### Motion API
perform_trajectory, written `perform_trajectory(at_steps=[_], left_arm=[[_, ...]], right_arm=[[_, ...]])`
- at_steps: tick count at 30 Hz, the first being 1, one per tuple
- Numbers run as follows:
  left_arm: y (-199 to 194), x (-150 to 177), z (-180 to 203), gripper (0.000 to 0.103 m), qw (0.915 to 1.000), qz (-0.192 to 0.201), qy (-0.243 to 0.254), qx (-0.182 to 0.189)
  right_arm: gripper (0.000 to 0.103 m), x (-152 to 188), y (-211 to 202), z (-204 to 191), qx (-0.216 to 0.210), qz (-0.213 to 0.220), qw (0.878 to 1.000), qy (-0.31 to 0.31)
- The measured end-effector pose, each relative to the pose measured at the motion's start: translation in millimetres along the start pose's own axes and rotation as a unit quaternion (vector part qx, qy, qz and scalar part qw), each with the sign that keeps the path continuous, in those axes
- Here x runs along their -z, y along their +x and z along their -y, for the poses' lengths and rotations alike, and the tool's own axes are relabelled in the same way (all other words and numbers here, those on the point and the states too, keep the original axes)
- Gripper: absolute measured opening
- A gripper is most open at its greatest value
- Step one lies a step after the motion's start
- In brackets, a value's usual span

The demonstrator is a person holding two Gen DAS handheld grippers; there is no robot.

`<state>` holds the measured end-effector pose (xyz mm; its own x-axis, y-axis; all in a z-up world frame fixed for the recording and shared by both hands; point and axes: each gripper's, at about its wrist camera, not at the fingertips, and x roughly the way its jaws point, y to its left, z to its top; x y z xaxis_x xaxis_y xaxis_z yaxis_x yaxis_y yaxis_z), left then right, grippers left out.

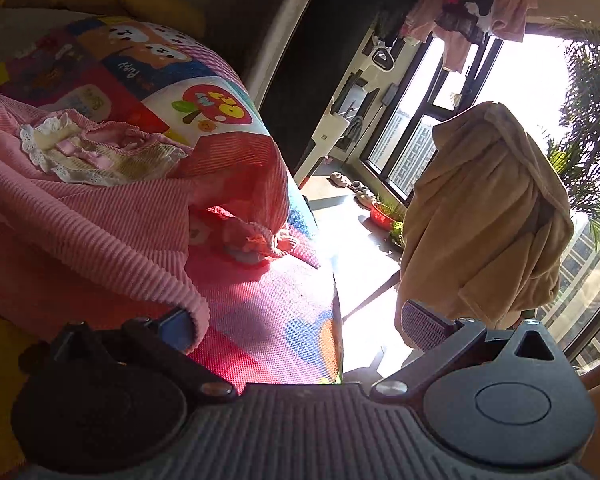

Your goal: Fold clothes

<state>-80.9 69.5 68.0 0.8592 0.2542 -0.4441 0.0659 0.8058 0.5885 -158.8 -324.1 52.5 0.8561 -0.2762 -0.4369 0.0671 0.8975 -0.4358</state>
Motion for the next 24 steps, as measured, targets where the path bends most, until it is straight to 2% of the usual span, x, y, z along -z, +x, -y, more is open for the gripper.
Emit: perform_trajectory(at_steps=[4, 8, 13, 20, 24], left_arm=[[-51.0, 30.2, -19.4, 0.103, 0.9998, -0.006, -0.007, 0.018], [-86.3, 56.0, -10.9, 0.103, 0.9984, -0.021, 0.000, 0.053], [-97.7, 74.1, 13.2, 0.103, 0.9969, -0.036, 0.031, 0.063], [-104.6, 80.0, 15.0, 0.103, 0.9963, -0.039, 0.037, 0.067], [-105.8, 80.8, 13.4, 0.103, 0.9958, -0.037, 0.026, 0.079]], right_arm=[[0.103, 0.6, -15.3, -8.1, -0.029, -0.002, 0.999, -0.034], [0.103, 10.2, -30.7, -4.6, -0.036, -0.025, 0.998, -0.054], [0.103, 28.0, -47.3, 3.6, -0.036, -0.041, 0.997, -0.046], [0.103, 41.4, -55.4, 7.6, -0.037, -0.045, 0.998, -0.031], [0.103, 48.1, -58.6, 7.6, -0.065, -0.047, 0.997, -0.017]])
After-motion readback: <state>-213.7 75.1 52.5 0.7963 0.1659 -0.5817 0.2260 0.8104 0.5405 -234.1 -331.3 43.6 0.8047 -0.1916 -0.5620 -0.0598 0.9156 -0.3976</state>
